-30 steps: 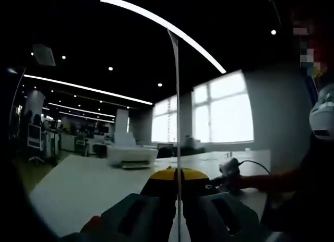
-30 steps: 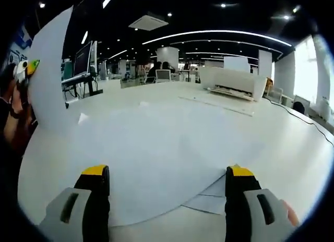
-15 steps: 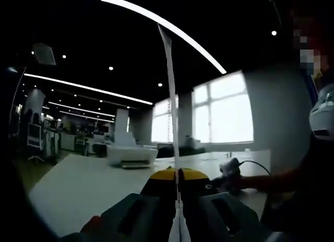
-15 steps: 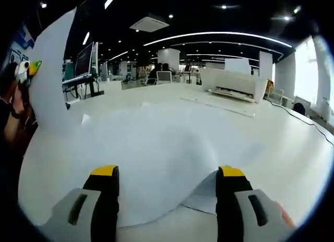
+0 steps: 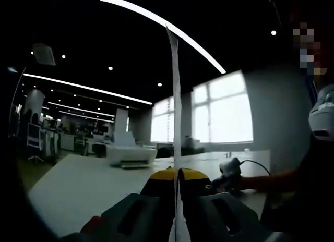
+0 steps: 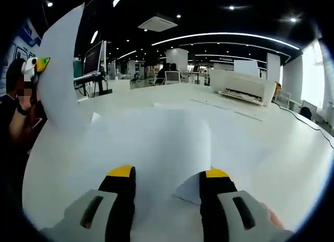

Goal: Organize the stack of printing papers by aligning and flattening the scattered papers on the table

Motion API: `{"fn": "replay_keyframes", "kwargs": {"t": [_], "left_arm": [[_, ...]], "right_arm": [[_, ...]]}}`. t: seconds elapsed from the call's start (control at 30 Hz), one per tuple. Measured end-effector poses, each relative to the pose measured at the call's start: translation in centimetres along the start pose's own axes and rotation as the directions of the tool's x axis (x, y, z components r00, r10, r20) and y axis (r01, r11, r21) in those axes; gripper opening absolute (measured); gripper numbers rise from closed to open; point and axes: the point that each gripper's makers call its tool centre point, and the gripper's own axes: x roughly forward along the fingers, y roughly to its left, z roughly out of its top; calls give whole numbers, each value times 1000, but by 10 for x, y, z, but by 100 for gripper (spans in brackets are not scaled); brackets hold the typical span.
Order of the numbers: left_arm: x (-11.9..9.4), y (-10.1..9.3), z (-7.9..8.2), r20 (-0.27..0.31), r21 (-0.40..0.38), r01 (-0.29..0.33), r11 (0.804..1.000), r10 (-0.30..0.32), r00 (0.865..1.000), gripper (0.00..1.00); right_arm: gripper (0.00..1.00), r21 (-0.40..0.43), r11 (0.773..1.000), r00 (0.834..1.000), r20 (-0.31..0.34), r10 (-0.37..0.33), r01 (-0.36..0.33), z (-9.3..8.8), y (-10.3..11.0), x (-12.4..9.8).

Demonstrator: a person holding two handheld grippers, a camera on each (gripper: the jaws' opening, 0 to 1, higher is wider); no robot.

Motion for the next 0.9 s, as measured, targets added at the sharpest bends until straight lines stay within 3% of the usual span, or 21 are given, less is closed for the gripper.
{"fn": "replay_keyframes", "kwargs": {"t": [0.27,0.4,0.5,0.7,0.9], "left_arm": [[0,1,0,1,-1,-1,1000,1,1000,6],[-1,1,0,2,-1,-2,1000,2,1000,6],[-1,1,1,1,1,-2,1000,2,1000,6],[-1,1,1,1,8,-6,1000,6,1000,6],[-1,3,0,2,5,-9,1000,9,1000,6]], "right_arm": [[23,-33,998,999,0,54,-54,0,18,-1],[18,-142,988,998,10,61,-59,3,27,-2],[15,-175,983,998,11,61,-58,2,31,-2],[13,-174,983,998,10,56,-54,2,27,-1],[3,-178,984,999,7,31,-29,1,22,-4]]}}
